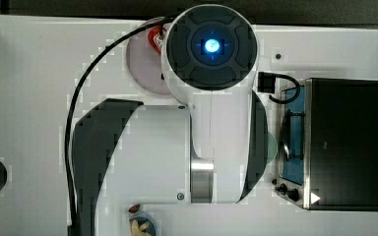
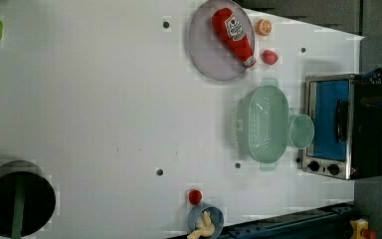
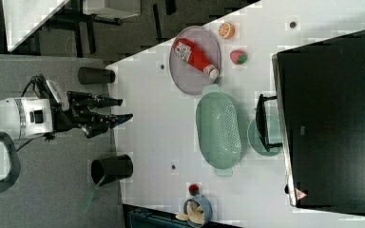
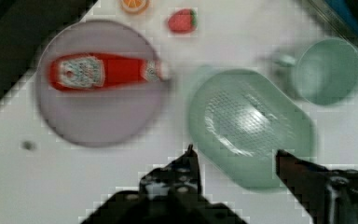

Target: Drag strainer right to left.

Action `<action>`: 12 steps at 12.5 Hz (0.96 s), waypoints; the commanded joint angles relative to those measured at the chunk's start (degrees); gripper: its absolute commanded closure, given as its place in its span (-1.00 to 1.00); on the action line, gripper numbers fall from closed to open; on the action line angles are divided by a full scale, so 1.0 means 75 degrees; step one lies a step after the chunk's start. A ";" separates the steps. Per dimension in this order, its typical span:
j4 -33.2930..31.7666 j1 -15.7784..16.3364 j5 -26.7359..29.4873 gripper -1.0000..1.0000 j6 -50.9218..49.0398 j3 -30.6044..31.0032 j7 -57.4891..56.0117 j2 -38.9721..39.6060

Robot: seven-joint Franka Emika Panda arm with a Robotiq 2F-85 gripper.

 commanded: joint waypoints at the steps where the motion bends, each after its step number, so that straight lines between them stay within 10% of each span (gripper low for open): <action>1: -0.1646 -0.0378 -0.0117 -0.60 -0.1518 -0.0503 -0.0173 -0.3173; 3: -0.1657 -0.0375 -0.0117 -0.99 -0.1505 -0.0490 -0.0173 -0.3145; 12: -0.3005 -0.0327 -0.0111 -1.00 0.0535 -0.0002 0.1676 -0.1393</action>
